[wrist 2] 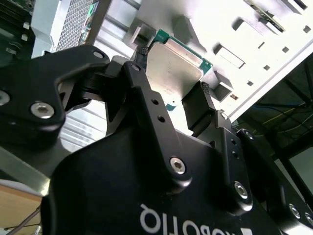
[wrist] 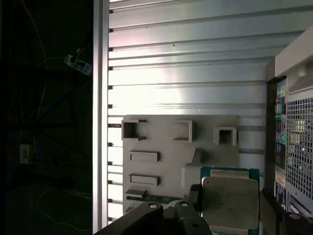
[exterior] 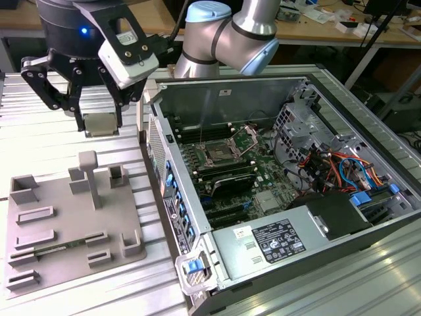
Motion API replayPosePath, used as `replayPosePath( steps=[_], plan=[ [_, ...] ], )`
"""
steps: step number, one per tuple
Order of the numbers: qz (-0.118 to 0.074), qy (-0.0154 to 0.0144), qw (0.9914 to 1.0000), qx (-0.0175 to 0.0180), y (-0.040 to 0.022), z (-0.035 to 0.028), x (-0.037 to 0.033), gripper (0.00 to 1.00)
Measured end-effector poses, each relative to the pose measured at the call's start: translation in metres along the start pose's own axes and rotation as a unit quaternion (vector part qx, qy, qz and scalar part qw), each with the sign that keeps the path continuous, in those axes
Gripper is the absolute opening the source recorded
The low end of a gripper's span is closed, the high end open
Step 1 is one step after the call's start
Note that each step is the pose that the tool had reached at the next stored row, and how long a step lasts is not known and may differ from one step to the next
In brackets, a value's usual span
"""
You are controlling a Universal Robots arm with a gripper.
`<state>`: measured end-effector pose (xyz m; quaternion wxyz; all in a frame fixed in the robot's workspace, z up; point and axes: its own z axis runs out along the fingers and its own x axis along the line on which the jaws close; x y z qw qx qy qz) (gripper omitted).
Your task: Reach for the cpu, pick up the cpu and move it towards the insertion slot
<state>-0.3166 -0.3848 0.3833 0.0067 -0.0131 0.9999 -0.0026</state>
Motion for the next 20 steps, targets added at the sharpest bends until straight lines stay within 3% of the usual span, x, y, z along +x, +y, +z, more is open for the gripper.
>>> replayPosePath(
  steps=[1,8,12,20],
  plan=[
    [0.000,-0.0001,1.00000,0.0006,0.0031,0.0001,-0.0073,0.55],
    [0.000,0.0002,1.00000,0.0019,0.0109,0.0003,-0.0289,0.55],
    [0.000,0.0002,1.00000,0.0030,0.0163,0.0006,-0.0473,0.55],
    [0.000,0.0004,0.99999,0.0043,0.0218,0.0009,-0.0687,0.55]
  ],
)
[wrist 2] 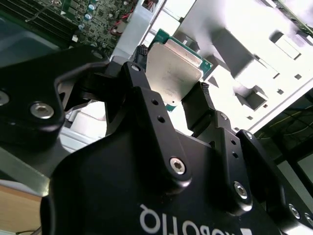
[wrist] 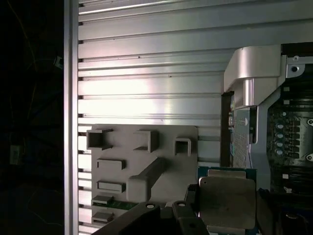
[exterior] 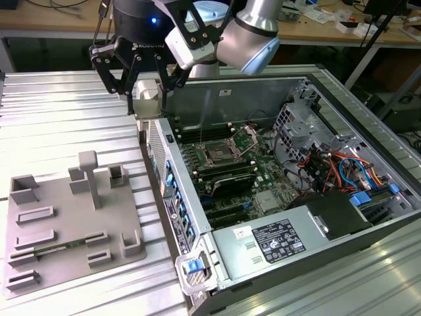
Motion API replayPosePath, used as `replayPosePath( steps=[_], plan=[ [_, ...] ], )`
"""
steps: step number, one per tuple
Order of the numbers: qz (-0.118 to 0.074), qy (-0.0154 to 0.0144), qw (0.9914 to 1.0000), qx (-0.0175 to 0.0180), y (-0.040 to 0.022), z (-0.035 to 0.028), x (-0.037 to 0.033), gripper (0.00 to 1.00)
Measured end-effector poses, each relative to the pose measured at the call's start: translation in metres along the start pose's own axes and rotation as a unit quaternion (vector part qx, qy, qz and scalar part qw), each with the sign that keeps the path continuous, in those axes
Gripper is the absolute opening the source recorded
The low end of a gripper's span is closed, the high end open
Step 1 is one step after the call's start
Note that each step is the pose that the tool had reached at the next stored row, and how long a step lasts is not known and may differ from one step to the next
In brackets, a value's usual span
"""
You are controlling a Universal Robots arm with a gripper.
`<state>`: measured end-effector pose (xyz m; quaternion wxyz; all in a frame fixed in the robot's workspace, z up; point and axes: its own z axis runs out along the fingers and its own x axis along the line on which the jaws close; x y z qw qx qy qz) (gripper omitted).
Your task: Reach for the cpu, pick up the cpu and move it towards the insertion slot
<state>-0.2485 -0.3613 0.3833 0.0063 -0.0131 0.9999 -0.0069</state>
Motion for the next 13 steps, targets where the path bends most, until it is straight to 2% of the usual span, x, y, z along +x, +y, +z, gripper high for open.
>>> replayPosePath(
  steps=[2,5,13],
  plan=[
    [0.000,0.0001,1.00000,0.0005,0.0012,0.0000,-0.0057,0.55],
    [0.000,0.0001,1.00000,0.0016,0.0032,0.0002,-0.0188,0.55],
    [0.002,0.0006,0.99999,0.0028,0.0063,0.0005,-0.0439,0.55]
  ],
)
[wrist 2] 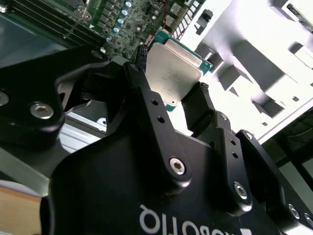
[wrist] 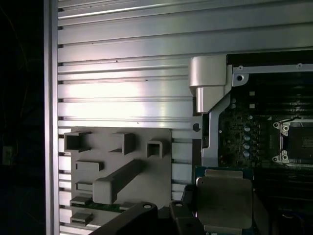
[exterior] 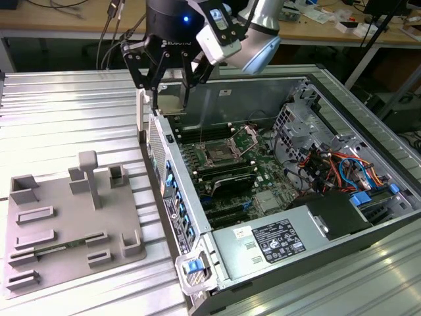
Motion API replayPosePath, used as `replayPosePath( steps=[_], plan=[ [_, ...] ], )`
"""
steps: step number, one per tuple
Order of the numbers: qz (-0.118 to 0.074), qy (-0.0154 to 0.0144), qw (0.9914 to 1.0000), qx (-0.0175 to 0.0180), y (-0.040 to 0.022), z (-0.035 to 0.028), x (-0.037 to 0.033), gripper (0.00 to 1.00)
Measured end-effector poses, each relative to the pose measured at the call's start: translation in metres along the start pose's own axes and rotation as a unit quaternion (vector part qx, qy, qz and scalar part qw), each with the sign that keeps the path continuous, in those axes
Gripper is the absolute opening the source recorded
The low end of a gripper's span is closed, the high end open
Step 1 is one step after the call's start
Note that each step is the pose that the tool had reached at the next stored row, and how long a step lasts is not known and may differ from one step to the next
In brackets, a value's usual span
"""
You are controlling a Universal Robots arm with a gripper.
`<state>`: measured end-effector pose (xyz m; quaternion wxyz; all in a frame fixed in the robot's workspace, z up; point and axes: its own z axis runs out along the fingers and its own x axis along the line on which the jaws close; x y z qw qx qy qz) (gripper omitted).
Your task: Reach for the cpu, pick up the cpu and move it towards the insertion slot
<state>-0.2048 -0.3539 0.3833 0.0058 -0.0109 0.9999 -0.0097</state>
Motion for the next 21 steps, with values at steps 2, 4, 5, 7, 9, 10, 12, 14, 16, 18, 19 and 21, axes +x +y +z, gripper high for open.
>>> replayPosePath(
  steps=[2,4,5,7,9,10,12,14,16,18,19,21],
  plan=[
    [0.002,0.0003,1.00000,0.0004,0.0012,0.0001,-0.0103,0.55],
    [0.006,0.0003,0.99998,0.0016,0.0021,0.0007,-0.0200,0.55],
    [0.007,0.0004,0.99997,0.0019,0.0025,0.0012,-0.0243,0.55],
    [0.010,0.0005,0.99995,0.0025,0.0032,0.0021,-0.0317,0.55],
    [0.011,0.0005,0.99993,0.0030,0.0040,0.0028,-0.0380,0.55],
    [0.012,0.0005,0.99993,0.0032,0.0044,0.0030,-0.0411,0.55],
    [0.013,0.0005,0.99990,0.0037,0.0057,0.0031,-0.0467,0.55],
    [0.015,0.0006,0.99988,0.0043,0.0076,0.0031,-0.0533,0.55],
    [0.016,0.0007,0.99985,0.0046,0.0096,0.0033,-0.0619,0.55],
    [0.018,0.0007,0.99982,0.0049,0.0114,0.0034,-0.0698,0.55],
    [0.019,0.0007,0.99980,0.0050,0.0124,0.0035,-0.0745,0.55],
    [0.020,0.0008,0.99978,0.0053,0.0138,0.0036,-0.0814,0.55]
  ],
)
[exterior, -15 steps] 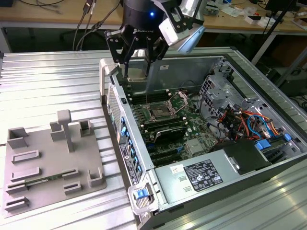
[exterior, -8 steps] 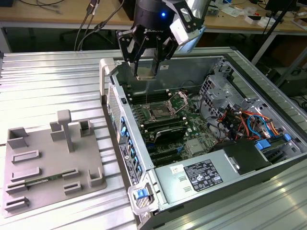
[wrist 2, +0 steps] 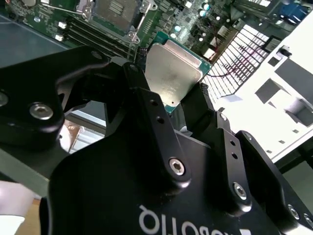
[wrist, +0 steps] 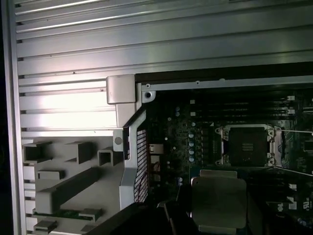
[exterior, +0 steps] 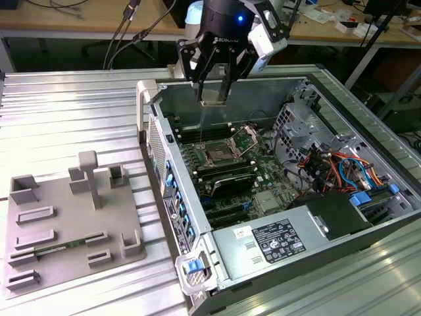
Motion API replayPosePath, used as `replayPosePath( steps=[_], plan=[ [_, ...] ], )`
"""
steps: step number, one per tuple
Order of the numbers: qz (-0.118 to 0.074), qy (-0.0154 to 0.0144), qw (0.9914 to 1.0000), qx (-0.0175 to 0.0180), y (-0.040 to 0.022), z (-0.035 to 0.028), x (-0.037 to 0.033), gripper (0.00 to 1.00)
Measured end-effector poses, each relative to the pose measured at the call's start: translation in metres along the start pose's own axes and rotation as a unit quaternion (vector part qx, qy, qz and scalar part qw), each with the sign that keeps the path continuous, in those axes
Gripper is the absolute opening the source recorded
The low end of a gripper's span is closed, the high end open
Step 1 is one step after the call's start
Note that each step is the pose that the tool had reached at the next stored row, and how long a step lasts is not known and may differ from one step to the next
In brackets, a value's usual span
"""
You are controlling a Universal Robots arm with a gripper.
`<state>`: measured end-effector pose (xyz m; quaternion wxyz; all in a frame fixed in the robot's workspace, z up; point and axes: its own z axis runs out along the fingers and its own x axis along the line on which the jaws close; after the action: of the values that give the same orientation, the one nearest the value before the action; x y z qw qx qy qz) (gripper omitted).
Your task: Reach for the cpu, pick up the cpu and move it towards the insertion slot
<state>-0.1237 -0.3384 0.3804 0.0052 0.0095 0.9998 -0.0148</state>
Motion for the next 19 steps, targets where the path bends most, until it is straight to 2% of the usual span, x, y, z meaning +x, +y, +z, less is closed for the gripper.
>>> replayPosePath(
  steps=[1,3,6,16,17,19],
  plan=[
    [0.001,0.0000,1.00000,0.0000,0.0013,0.0002,-0.0069,0.55],
    [0.003,0.0001,1.00000,0.0005,0.0025,0.0003,-0.0148,0.55],
    [0.005,0.0004,0.99999,0.0013,0.0050,0.0006,-0.0309,0.55],
    [0.013,0.0010,0.99992,0.0022,0.0106,0.0016,-0.0628,0.55],
    [0.014,0.0011,0.99990,0.0025,0.0114,0.0017,-0.0684,0.55],
    [0.015,0.0013,0.99989,0.0027,0.0118,0.0017,-0.0728,0.55]
  ],
)
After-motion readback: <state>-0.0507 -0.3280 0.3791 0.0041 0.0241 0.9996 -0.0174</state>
